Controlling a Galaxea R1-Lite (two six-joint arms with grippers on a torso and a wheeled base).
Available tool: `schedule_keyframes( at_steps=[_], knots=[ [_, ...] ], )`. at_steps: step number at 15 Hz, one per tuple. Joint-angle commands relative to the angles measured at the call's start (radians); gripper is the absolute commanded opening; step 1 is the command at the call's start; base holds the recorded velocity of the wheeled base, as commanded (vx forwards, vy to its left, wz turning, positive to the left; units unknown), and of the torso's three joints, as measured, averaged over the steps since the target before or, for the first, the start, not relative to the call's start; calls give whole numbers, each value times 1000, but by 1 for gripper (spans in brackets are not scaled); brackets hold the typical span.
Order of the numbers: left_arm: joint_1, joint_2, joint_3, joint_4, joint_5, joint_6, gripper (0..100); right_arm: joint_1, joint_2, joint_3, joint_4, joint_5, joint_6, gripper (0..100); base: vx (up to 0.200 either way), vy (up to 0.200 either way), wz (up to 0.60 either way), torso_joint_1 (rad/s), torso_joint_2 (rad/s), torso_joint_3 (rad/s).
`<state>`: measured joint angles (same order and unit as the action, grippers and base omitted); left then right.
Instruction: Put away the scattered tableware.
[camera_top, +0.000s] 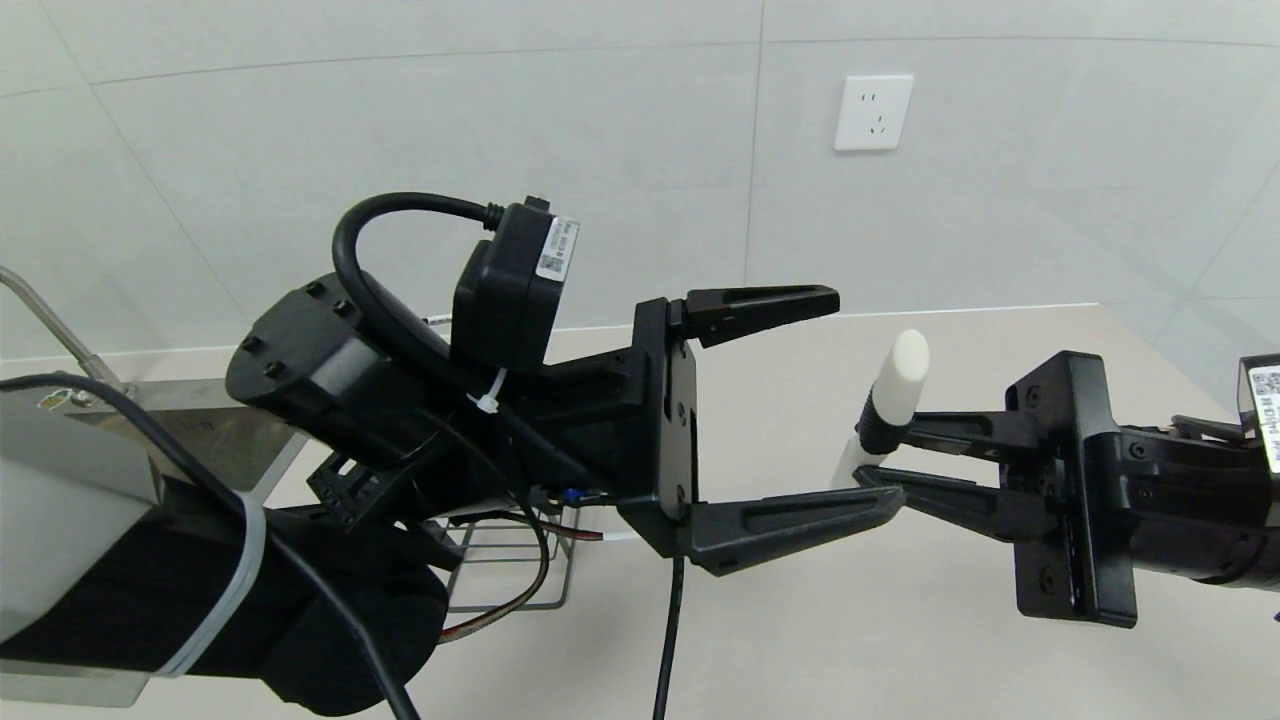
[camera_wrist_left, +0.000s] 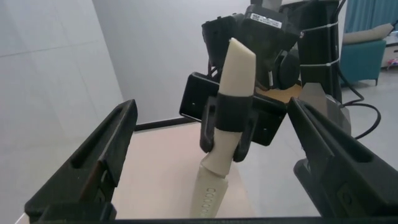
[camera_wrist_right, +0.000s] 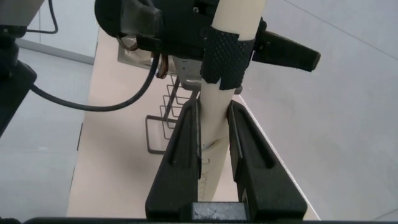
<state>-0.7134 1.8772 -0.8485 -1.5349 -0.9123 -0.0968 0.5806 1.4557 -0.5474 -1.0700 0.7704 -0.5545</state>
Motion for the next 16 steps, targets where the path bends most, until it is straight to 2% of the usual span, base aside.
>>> schedule_keyframes(
  at_steps=[1,4,16],
  knots=[
    [-3,3,0,1,0,0,100,-1,31,-23,-1,0,-1,0,0,0,0,0,0,0],
    [-3,26,0,1,1,2,100,1,49,-60,-1,0,1,0,0,0,0,0,0,0],
    [-3,51,-9,2,1,5,100,5,75,-62,-2,0,-5,0,0,0,0,0,0,0]
  ],
)
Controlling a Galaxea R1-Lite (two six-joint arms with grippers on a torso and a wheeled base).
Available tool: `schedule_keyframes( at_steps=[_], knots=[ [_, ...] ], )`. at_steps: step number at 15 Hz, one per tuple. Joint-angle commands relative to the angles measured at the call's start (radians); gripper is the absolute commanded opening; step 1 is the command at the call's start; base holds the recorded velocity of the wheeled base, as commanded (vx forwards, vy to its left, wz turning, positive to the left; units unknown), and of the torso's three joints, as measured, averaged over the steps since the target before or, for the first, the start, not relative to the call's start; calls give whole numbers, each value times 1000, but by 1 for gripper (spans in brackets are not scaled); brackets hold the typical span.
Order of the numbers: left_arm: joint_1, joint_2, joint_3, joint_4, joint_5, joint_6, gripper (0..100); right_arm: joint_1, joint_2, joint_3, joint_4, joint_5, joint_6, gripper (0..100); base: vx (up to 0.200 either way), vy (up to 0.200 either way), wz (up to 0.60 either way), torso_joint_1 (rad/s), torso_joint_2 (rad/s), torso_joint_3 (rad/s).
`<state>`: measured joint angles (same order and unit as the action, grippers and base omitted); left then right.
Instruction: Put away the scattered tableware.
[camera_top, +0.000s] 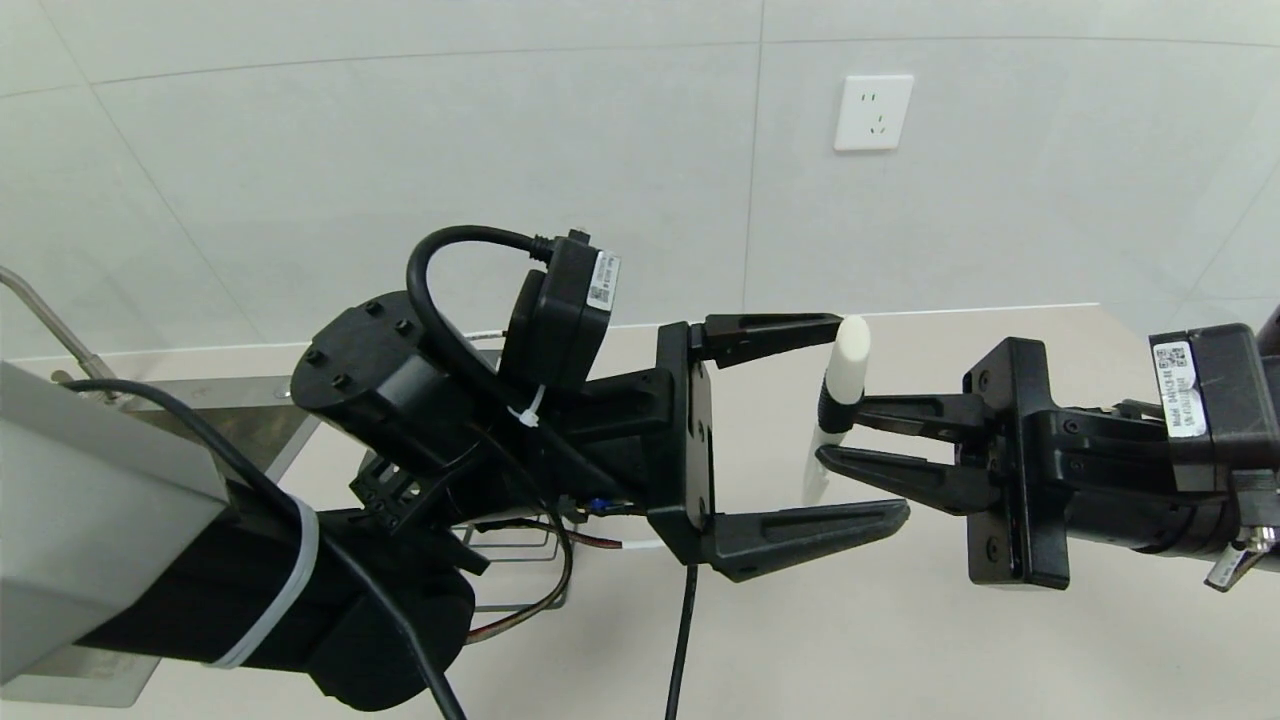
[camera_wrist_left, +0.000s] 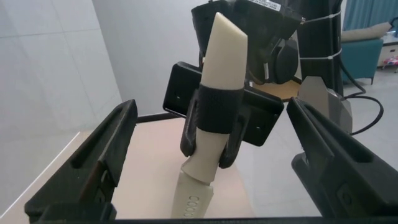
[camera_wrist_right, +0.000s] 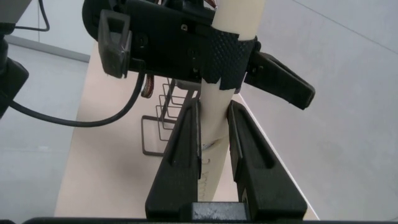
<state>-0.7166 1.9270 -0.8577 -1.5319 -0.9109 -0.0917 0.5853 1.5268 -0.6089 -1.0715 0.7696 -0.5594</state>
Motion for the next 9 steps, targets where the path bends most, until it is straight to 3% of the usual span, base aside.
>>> schedule_keyframes(
  at_steps=[1,7,8,9],
  knots=[
    [0,3,0,-1,0,0,100,1,3,0,-1,0,-1,0,0,0,0,0,0,0],
    [0,4,2,-1,0,0,100,1,3,0,-5,0,-2,0,0,0,0,0,0,0],
    [0,4,2,-1,0,0,0,2,3,0,-7,0,-2,0,0,0,0,0,0,0],
    [0,4,0,-1,0,0,0,2,3,0,-7,0,-2,0,0,0,0,0,0,0]
  ],
)
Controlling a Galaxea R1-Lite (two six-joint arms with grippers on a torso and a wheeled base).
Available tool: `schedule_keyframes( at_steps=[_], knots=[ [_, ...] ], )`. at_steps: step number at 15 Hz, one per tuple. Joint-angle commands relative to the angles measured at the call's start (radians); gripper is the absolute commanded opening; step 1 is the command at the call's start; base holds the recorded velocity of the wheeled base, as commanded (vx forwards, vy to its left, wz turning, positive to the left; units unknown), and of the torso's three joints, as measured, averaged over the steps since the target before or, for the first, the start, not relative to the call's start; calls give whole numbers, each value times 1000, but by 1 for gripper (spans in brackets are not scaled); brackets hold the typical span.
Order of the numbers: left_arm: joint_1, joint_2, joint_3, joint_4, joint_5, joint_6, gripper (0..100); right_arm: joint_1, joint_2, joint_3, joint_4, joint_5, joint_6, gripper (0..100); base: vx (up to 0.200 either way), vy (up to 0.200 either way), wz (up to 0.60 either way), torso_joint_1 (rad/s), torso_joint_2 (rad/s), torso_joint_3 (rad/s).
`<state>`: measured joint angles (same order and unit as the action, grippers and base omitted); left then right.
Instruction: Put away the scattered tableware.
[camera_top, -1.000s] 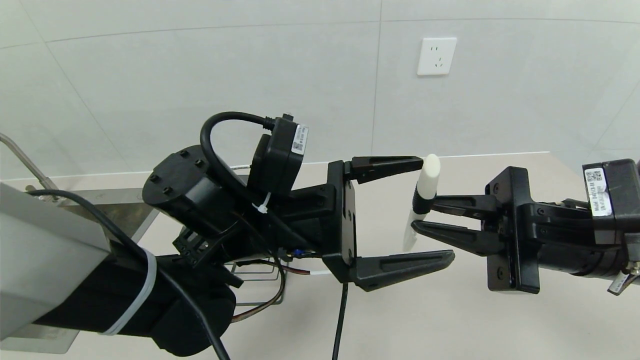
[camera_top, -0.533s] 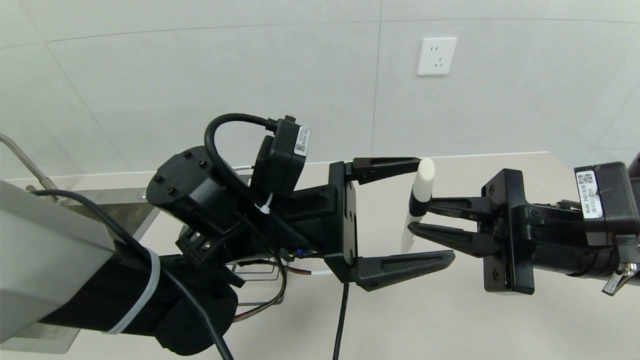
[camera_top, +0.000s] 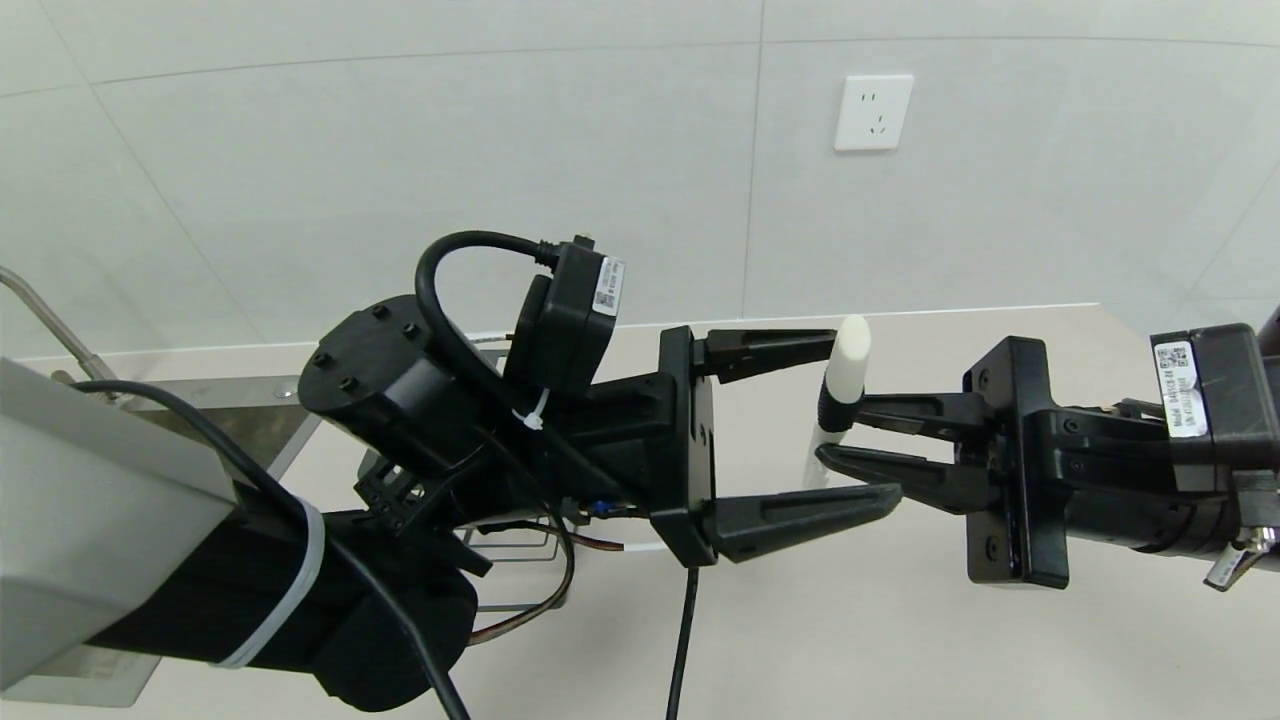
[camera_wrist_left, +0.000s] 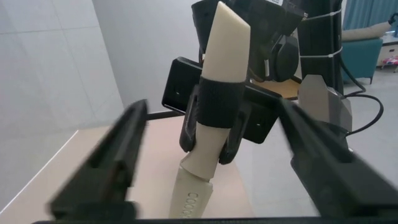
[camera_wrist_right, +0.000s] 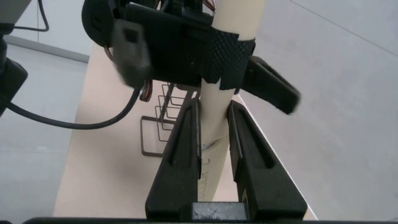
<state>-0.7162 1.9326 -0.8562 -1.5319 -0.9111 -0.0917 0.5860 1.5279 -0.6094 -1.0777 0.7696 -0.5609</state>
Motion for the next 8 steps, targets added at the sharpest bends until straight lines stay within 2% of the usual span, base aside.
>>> schedule_keyframes(
  at_steps=[1,5,6,8],
  knots=[
    [0,-1,-1,-1,0,0,0,2,0,0,-1,0,-1,0,0,0,0,0,0,0],
    [0,-3,-1,-4,0,0,0,12,-2,-23,-15,0,-2,0,0,0,0,0,0,0],
    [0,-3,-1,-4,1,0,0,17,-3,-21,-15,0,-2,100,0,0,0,0,0,0],
    [1,-6,-1,-2,1,0,0,17,-5,-15,-11,0,-2,100,0,0,0,0,0,0]
  ],
)
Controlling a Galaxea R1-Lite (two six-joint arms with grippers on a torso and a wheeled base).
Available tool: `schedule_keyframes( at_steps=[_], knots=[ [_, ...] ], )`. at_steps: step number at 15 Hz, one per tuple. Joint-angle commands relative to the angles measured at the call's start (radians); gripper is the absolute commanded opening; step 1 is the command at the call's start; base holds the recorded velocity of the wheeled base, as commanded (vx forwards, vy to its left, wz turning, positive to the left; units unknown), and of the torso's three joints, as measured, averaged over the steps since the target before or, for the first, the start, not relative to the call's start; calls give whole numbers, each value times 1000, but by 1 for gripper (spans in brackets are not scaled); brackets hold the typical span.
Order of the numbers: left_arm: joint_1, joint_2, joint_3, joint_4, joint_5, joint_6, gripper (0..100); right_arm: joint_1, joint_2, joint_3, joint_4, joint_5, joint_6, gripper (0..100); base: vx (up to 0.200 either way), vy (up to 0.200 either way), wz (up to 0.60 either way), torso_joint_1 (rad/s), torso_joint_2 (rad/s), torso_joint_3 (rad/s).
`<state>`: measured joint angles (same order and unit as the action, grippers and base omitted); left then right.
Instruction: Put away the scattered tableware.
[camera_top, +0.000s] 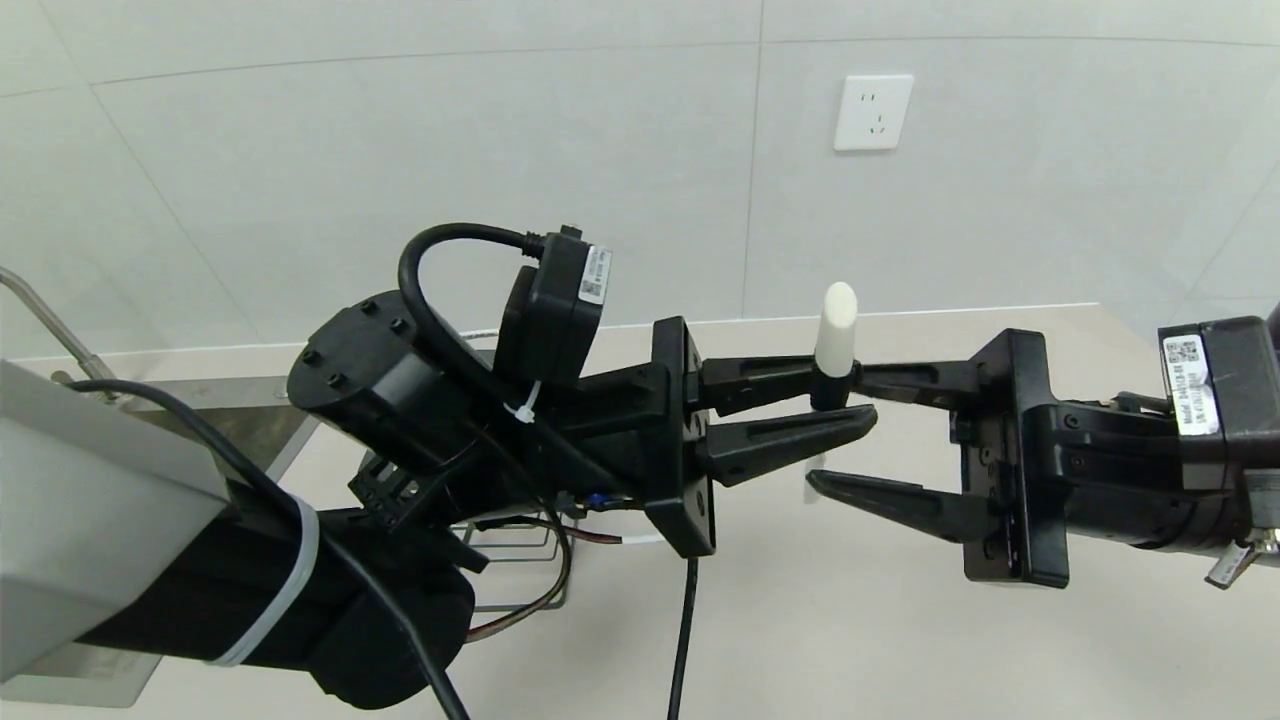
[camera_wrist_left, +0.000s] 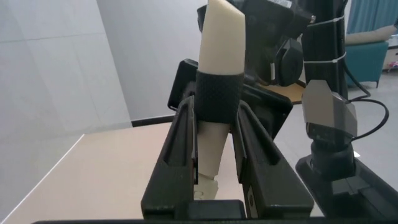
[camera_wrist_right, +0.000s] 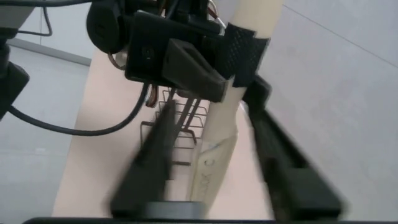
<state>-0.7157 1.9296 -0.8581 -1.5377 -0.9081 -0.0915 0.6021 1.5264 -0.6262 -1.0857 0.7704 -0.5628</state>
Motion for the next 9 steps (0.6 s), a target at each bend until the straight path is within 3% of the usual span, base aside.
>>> schedule_keyframes(
  at_steps=[1,4,9],
  knots=[
    [1,-4,1,2,0,-1,0,-1,-5,13,0,0,0,100,0,0,0,0,0,0],
    [10,-17,2,4,32,1,0,-22,-54,109,3,-2,3,100,0,0,0,0,0,0],
    [90,-55,17,5,32,1,0,-124,-235,275,6,-10,-17,100,0,0,0,0,0,0]
  ],
)
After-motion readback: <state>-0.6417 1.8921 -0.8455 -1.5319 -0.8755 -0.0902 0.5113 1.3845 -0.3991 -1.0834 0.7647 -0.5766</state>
